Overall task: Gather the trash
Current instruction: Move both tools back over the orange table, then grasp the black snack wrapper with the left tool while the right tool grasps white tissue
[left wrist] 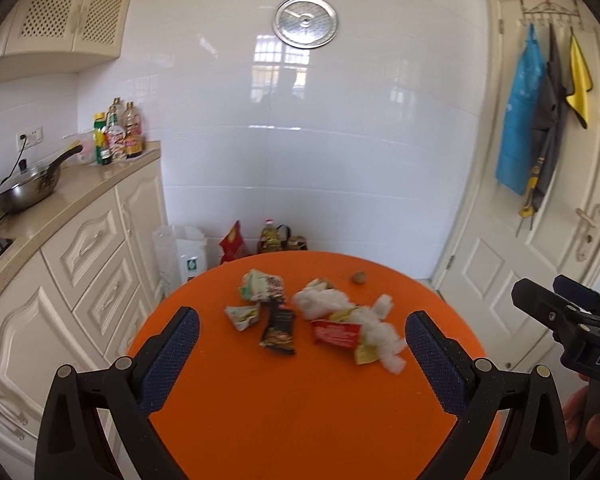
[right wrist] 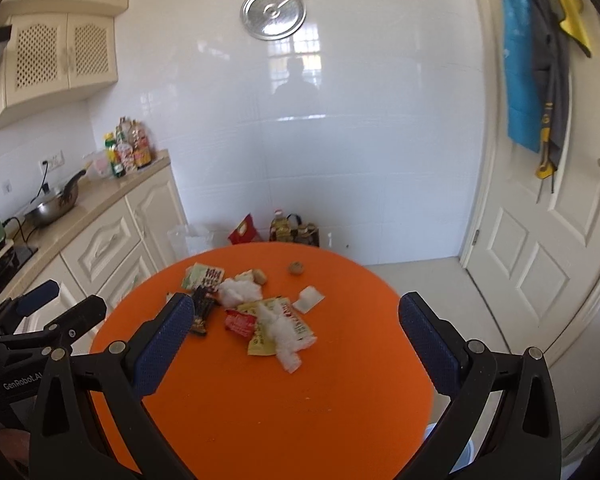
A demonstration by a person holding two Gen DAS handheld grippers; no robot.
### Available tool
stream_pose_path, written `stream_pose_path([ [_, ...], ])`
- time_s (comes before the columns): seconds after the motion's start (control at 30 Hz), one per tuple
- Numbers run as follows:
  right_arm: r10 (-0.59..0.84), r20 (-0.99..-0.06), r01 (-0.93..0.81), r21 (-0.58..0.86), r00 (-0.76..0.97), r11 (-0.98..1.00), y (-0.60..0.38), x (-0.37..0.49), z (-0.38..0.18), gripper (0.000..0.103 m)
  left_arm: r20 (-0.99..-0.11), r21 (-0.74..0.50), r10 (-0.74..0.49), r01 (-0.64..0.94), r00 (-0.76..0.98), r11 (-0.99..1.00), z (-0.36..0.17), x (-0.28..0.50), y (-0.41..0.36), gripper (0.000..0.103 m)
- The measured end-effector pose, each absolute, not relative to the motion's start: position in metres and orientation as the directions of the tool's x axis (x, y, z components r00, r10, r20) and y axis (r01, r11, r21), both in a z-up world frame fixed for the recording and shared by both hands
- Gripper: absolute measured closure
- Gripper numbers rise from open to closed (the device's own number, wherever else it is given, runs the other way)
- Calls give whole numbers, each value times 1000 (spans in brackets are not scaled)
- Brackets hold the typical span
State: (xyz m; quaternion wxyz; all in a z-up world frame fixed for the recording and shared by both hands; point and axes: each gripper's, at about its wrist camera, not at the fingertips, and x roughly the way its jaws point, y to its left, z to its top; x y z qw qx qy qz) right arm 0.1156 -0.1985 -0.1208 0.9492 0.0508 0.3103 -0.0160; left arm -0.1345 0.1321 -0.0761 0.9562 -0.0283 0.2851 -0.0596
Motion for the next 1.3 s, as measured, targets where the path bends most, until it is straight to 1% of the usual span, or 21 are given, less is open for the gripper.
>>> stream_pose_path([
  [0.07, 10, -618, 48, 78, 786, 996, -192, 127, -134, 0, -557, -87, -117, 82, 822, 993, -82, -131, 135, 1],
  [0.27, 24, -697, 36, 71, 716, 997, -191, 165, -177, 0, -621, -97, -107, 60, 776, 994, -101, -84, 123, 1],
  [0.53, 20, -793, 41, 56, 609, 998, -199, 213, -237, 1, -727, -114, -119, 53, 676, 992, -132, 47, 103, 1],
  [0.7, 23, -832, 30, 47, 554, 998, -203, 235, -268, 10, -783, -89, -110, 66, 612, 994, -164, 119, 93, 2],
  [0.77, 29, -847, 26, 50, 532, 998, -206, 243, -279, 14, -799, -77, -109, 79, 591, 994, -174, 145, 84, 3],
  [0.9, 41, -862, 11, 54, 505, 999, -208, 254, -294, 22, -824, -71, -114, 99, 555, 993, -194, 180, 72, 3],
  [0.93, 52, -864, 0, 61, 500, 998, -208, 257, -297, 23, -827, -69, -116, 105, 550, 992, -196, 186, 69, 4],
  [1.0, 60, -869, -15, 61, 492, 998, -206, 262, -301, 25, -832, -67, -121, 119, 541, 991, -202, 197, 65, 7],
  [1.07, 71, -874, -39, 60, 481, 997, -202, 267, -305, 29, -840, -75, -134, 132, 526, 988, -207, 210, 59, 18],
  [1.13, 89, -875, -63, 66, 477, 996, -197, 271, -308, 33, -841, -71, -133, 135, 525, 988, -210, 216, 58, 21],
  [1.17, 92, -874, -75, 64, 477, 995, -195, 273, -309, 37, -839, -67, -131, 139, 527, 988, -211, 223, 55, 24],
  [1.2, 97, -875, -85, 65, 475, 994, -192, 274, -310, 42, -837, -58, -125, 140, 533, 988, -212, 227, 52, 26],
  [1.23, 103, -877, -96, 65, 470, 993, -189, 276, -313, 45, -835, -51, -119, 140, 538, 989, -212, 232, 50, 32],
  [1.27, 102, -881, -104, 61, 462, 993, -186, 278, -316, 52, -832, -45, -114, 139, 544, 989, -212, 232, 48, 42],
  [1.3, 101, -882, -108, 57, 459, 993, -184, 279, -317, 58, -828, -34, -102, 133, 551, 991, -212, 236, 46, 49],
])
